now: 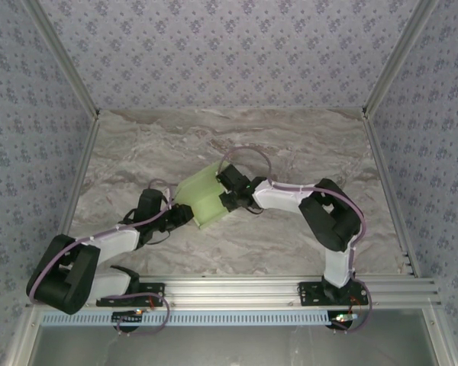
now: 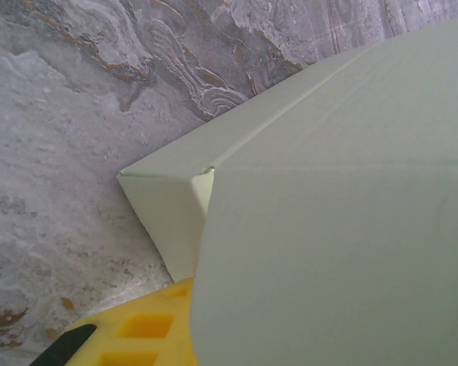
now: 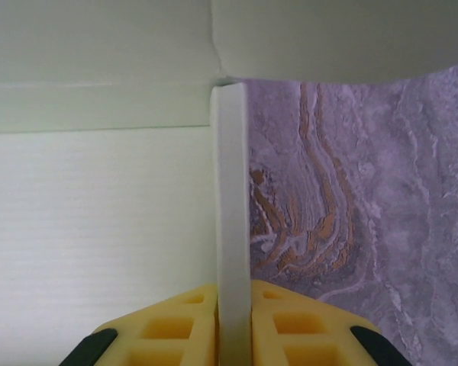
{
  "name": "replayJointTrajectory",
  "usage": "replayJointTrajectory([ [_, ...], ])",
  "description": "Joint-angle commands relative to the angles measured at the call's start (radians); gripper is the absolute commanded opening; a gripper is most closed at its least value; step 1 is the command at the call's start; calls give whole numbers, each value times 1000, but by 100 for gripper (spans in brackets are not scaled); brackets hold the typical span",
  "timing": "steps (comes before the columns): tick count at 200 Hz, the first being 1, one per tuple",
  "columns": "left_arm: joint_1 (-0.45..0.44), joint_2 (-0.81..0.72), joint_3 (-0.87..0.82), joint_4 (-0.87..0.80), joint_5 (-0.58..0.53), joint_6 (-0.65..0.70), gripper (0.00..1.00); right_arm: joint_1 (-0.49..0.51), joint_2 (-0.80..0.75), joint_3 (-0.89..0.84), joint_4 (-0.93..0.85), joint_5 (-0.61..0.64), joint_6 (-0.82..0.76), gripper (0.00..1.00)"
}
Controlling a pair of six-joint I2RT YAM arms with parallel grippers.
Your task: Fold the paper box
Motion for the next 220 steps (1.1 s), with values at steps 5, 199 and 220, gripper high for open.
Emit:
replayJointTrajectory([
  [5,-19,-3,27,27,23,20,25,22,37,20,-109,39,-16,18],
  [199,-19,-32,30,-38,-2,60,24,-84,-101,-15,2,-253,55,62],
  [220,-19,-32,31,-39,-2,60,24,-106,-121,-38,19,-281,64,64],
])
